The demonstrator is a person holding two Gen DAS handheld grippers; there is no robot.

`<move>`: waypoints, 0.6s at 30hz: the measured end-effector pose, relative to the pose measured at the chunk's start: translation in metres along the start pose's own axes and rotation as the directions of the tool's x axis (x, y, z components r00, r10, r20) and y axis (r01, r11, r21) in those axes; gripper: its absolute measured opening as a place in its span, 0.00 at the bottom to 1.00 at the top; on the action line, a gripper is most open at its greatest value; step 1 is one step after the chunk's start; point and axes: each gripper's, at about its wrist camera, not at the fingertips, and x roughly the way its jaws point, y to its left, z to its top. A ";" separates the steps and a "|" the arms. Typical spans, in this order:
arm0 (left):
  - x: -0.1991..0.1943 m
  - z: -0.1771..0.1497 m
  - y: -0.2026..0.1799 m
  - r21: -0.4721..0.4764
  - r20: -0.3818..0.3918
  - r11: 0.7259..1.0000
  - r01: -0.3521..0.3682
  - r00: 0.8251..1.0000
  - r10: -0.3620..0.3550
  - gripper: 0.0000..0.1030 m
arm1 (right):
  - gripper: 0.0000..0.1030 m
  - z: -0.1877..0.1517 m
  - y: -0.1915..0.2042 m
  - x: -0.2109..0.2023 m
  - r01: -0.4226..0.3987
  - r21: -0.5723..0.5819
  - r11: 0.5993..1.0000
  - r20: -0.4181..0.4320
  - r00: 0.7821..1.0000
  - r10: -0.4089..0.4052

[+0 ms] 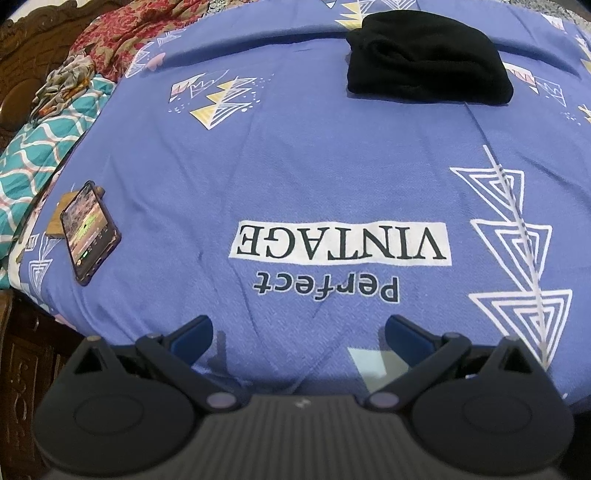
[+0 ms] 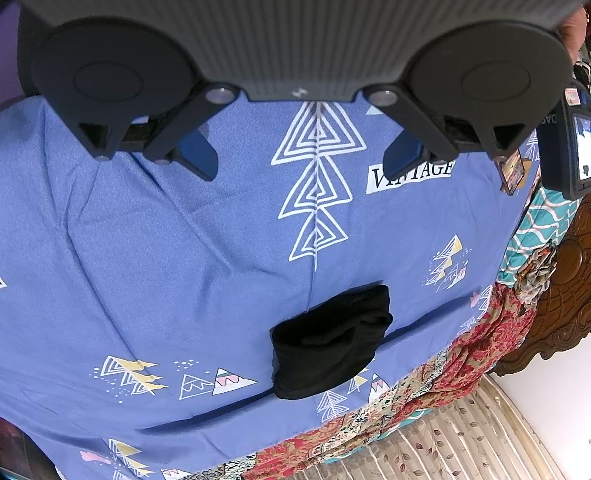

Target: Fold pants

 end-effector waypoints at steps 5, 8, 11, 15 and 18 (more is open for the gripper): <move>0.000 0.000 0.000 0.000 0.001 1.000 -0.005 1.000 0.005 1.00 | 0.95 0.001 -0.002 0.001 -0.002 0.003 1.000 -0.005 1.000 0.002; -0.001 0.000 0.000 0.000 0.002 1.000 -0.006 1.000 0.006 1.00 | 0.95 0.001 -0.003 0.000 -0.003 0.002 1.000 -0.005 1.000 0.003; -0.001 0.001 0.000 0.001 0.003 1.000 -0.006 1.000 0.006 1.00 | 0.95 0.001 -0.003 0.001 -0.003 0.004 1.000 -0.008 1.000 0.003; -0.003 0.000 -0.001 0.004 0.008 1.000 -0.005 1.000 0.005 1.00 | 0.95 0.001 -0.004 0.001 -0.007 0.004 1.000 -0.010 1.000 0.007; -0.004 -0.001 -0.003 0.009 0.009 1.000 -0.002 1.000 0.002 1.00 | 0.95 0.000 -0.005 0.001 -0.009 0.002 1.000 -0.013 1.000 0.009</move>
